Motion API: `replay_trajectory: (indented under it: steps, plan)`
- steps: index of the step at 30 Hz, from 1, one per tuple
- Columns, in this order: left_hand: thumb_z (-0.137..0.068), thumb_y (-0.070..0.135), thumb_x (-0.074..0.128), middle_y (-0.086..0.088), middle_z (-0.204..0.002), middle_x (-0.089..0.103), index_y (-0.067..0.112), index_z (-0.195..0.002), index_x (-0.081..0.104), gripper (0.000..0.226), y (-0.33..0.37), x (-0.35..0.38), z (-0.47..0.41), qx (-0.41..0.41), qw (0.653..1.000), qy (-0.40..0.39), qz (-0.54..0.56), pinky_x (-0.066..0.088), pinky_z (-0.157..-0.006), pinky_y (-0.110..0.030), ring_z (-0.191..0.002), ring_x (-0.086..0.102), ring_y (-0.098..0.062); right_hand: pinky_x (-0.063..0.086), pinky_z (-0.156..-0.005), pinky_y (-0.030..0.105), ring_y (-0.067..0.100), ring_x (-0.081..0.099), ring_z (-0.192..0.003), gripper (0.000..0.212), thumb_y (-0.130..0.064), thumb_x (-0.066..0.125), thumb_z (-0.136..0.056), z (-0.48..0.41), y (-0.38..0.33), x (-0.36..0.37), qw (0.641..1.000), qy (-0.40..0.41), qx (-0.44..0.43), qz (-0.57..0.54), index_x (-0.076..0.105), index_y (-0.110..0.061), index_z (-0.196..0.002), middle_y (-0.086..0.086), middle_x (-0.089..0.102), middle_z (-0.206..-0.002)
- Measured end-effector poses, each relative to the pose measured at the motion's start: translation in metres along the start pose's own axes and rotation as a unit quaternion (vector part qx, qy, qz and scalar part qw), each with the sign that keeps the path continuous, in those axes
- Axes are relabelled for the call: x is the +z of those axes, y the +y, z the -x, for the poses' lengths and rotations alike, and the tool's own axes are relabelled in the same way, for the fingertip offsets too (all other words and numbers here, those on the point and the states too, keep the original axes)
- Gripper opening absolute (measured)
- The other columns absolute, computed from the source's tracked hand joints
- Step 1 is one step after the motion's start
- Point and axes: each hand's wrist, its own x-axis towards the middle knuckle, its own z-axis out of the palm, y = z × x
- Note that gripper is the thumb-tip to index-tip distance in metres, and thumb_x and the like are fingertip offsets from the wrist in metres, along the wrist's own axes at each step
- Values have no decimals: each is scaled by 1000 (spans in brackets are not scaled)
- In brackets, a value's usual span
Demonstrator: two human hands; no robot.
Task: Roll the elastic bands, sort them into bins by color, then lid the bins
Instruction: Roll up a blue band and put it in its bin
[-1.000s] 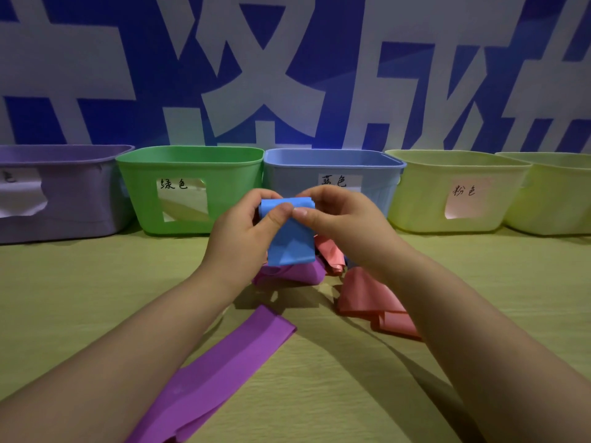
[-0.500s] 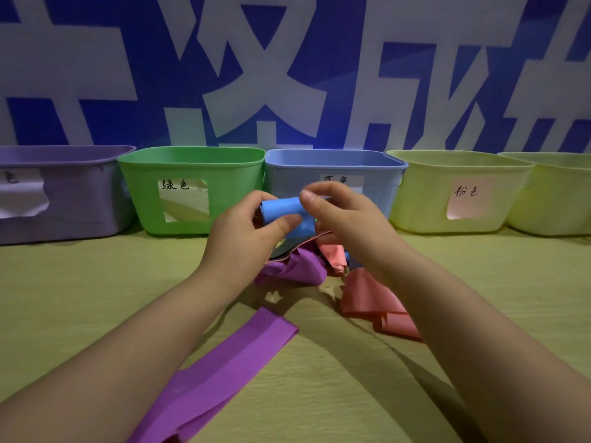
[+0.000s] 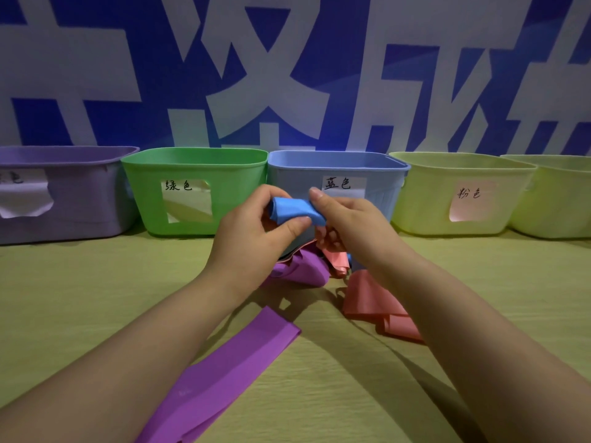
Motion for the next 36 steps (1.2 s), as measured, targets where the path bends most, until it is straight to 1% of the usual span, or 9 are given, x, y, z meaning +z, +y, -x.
replay_trajectory:
  steps: [3, 6, 11, 17, 23, 27, 30, 32, 36]
  plan:
    - [-74, 22, 74, 2, -80, 63, 33, -82, 54, 24, -2, -2, -1, -2, 1000, -4, 14, 53, -73, -47, -72, 58, -19, 47, -68, 27, 11, 59, -66, 28, -50, 51, -87, 2, -1, 0, 1000, -7, -21, -6, 63, -25, -88, -8, 62, -68]
    - [-75, 13, 74, 0, -81, 63, 31, -82, 54, 27, -3, -3, -3, -21, 998, 1, 55, 51, -76, -42, -73, 58, -16, 48, -69, 22, 6, 63, -79, 24, -38, 61, -85, 3, 2, 2, 999, -17, -43, 9, 57, -28, -107, -8, 63, -90]
    - [-62, 22, 74, 4, -85, 64, 32, -86, 55, 32, -2, 1, -1, -43, 994, -26, 98, 52, -77, -30, -77, 61, -9, 42, -58, 14, 1, 57, -61, 14, -13, 66, -84, 1, 5, 3, 997, -6, -40, -67, 60, -22, -92, -9, 63, -74]
    - [-87, 11, 60, 2, -83, 64, 26, -89, 56, 15, 1, 1, 0, -58, 988, -22, 139, 53, -82, -35, -72, 62, -11, 44, -62, 16, -2, 59, -60, 20, -15, 66, -84, 0, 5, 3, 998, 10, -39, -46, 62, -12, -104, -7, 65, -74]
    - [-89, 8, 56, 1, -81, 65, 27, -90, 53, 19, 4, 1, 0, -34, 991, -18, 125, 54, -69, -23, -65, 62, -8, 48, -59, 13, -3, 59, -56, 14, -9, 68, -80, 3, -3, -1, 996, 1, -46, -73, 61, -17, -89, -4, 63, -69]
    - [-90, 12, 55, 6, -70, 64, 26, -87, 54, 14, 1, -1, -1, -30, 993, -6, 116, 53, -66, -28, -59, 60, -8, 48, -59, 13, -3, 58, -55, 11, -11, 67, -82, 6, -7, -1, 996, -7, -45, -81, 61, -17, -88, -5, 61, -66]
    - [-89, 11, 55, 6, -69, 63, 24, -87, 55, 13, 0, 2, -2, -44, 991, -11, 125, 53, -62, -24, -58, 58, -5, 50, -66, 21, 3, 59, -65, 11, -14, 69, -80, 5, -1, 0, 997, 9, -44, -69, 61, -21, -85, -5, 63, -72]
    - [-89, 8, 55, 1, -76, 65, 23, -87, 54, 15, -1, 7, -3, -59, 989, -17, 131, 53, -63, -25, -63, 59, -10, 51, -73, 29, 9, 59, -73, 15, -10, 70, -78, 3, 0, -4, 997, 17, -35, -74, 62, -20, -86, -1, 65, -78]
    - [-87, 12, 61, -8, -92, 66, 34, -86, 55, 23, -6, 15, -21, -54, 993, -45, 94, 54, -77, -37, -81, 63, -19, 52, -72, 24, 8, 63, -73, 25, -5, 72, -76, -7, -3, -14, 995, 34, -31, -88, 62, -24, -89, 3, 67, -88]
